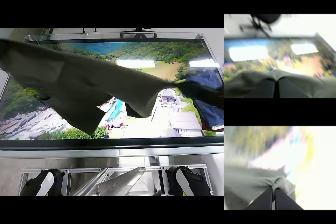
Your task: Fold the shirts.
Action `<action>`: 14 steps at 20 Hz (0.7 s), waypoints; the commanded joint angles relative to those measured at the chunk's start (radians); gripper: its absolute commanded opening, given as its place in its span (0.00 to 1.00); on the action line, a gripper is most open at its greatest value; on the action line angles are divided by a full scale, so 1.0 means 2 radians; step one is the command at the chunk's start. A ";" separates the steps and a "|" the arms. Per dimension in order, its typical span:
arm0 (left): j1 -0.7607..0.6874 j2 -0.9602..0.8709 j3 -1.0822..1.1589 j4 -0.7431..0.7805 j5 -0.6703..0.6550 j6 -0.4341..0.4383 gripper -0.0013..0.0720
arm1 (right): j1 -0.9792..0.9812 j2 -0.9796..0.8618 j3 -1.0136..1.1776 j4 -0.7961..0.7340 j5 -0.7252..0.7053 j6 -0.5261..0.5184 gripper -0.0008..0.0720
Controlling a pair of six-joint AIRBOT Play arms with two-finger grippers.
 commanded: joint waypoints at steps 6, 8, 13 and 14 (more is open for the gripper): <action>0.035 0.036 0.178 0.004 -0.021 -0.007 0.05 | -0.093 0.079 0.224 0.134 -0.002 -0.040 0.04; -0.032 0.011 0.224 0.005 -0.054 -0.007 0.05 | -0.093 0.079 0.241 0.193 0.008 -0.067 0.04; -0.184 -0.080 0.268 0.106 -0.087 -0.019 0.05 | -0.093 0.040 0.239 0.212 0.042 -0.086 0.04; -0.200 -0.101 0.250 0.133 -0.074 -0.018 0.05 | -0.091 0.017 0.239 0.212 0.049 -0.086 0.04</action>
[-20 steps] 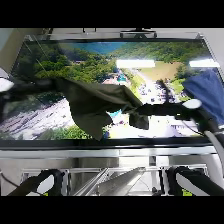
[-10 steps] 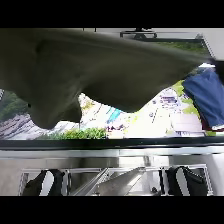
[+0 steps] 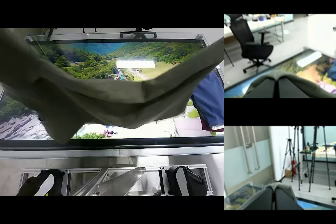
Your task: Fold the shirts.
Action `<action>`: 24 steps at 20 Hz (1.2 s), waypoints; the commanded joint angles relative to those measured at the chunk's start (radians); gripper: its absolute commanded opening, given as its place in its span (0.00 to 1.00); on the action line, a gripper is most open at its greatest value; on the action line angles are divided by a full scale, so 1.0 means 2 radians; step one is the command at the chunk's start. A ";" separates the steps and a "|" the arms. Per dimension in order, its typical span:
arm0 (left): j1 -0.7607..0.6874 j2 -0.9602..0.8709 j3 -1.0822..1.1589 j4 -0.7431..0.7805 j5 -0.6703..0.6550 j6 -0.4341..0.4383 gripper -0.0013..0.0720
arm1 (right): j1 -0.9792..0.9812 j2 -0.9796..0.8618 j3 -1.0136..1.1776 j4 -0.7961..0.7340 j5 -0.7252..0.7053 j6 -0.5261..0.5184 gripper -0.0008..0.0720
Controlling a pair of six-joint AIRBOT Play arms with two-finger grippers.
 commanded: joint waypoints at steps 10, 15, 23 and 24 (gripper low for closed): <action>-0.083 -0.432 0.007 0.099 0.111 0.047 0.05 | 0.154 -0.437 -0.023 -0.064 -0.080 -0.010 0.04; -0.043 -0.463 0.011 0.099 0.118 0.010 1.00 | 0.139 -0.503 -0.023 -0.024 -0.144 -0.011 0.69; 0.109 -0.321 -0.192 0.102 -0.114 -0.076 0.98 | 0.001 -0.452 -0.037 -0.276 0.115 0.079 0.64; 0.122 -0.302 -0.250 0.102 -0.122 -0.077 0.98 | -0.014 -0.449 -0.052 -0.302 0.132 0.082 0.64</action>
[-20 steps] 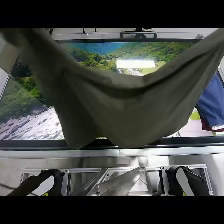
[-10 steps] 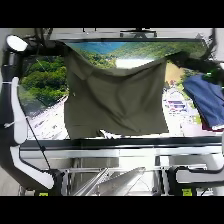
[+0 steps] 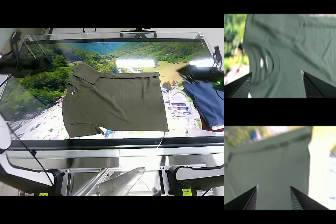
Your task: Fold the shirts.
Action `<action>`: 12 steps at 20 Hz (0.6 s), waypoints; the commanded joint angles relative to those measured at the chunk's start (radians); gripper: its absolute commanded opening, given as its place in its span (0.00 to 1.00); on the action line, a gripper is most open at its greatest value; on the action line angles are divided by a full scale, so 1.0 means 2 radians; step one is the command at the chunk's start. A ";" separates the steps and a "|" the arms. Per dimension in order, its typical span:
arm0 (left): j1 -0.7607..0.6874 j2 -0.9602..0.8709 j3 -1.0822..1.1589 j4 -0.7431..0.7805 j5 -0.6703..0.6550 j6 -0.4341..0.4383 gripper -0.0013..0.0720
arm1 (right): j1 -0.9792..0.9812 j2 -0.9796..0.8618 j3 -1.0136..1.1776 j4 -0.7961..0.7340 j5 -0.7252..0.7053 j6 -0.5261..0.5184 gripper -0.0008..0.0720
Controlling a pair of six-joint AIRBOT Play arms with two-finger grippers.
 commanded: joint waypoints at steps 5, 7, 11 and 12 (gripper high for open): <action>0.068 0.119 -0.374 -0.009 0.008 -0.005 0.96 | -0.098 0.019 -0.132 -0.122 0.103 0.028 0.58; 0.062 0.125 -0.437 -0.042 0.027 0.025 0.96 | -0.102 0.019 -0.166 -0.138 0.103 0.027 0.58; 0.045 0.125 -0.511 -0.053 0.060 0.046 0.96 | -0.102 0.019 -0.209 -0.145 0.097 0.014 0.58; 0.042 0.125 -0.525 -0.054 0.074 0.046 0.96 | -0.101 0.019 -0.219 -0.143 0.092 0.009 0.58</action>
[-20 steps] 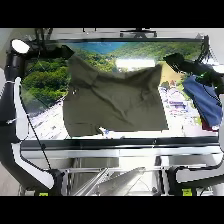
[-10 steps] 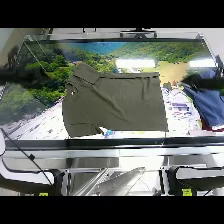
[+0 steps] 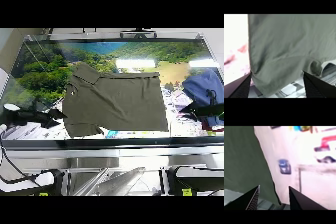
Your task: Fold the shirts.
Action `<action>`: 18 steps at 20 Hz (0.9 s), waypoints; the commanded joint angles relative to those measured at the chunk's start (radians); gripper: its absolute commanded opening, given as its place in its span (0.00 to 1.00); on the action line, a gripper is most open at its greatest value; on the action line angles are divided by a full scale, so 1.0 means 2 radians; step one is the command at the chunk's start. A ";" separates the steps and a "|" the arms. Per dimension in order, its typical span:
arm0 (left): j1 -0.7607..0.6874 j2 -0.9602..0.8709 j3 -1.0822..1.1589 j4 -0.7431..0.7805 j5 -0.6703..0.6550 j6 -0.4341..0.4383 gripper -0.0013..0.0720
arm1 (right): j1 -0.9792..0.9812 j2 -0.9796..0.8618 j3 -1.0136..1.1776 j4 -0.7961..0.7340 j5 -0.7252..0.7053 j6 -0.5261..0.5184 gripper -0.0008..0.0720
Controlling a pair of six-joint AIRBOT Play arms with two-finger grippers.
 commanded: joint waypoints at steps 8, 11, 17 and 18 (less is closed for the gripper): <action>-0.018 0.004 -0.057 -0.064 0.090 0.049 0.96 | 0.024 0.000 -0.081 -0.009 -0.036 -0.038 0.58; -0.006 0.004 -0.038 -0.060 0.055 0.051 0.96 | 0.056 0.000 -0.083 -0.010 -0.042 -0.039 0.58; 0.026 -0.002 -0.026 -0.041 0.056 0.051 0.96 | 0.119 0.000 -0.083 -0.004 -0.063 -0.039 0.58; 0.022 -0.009 -0.026 -0.040 0.063 0.051 0.96 | 0.128 0.000 -0.083 -0.004 -0.064 -0.039 0.58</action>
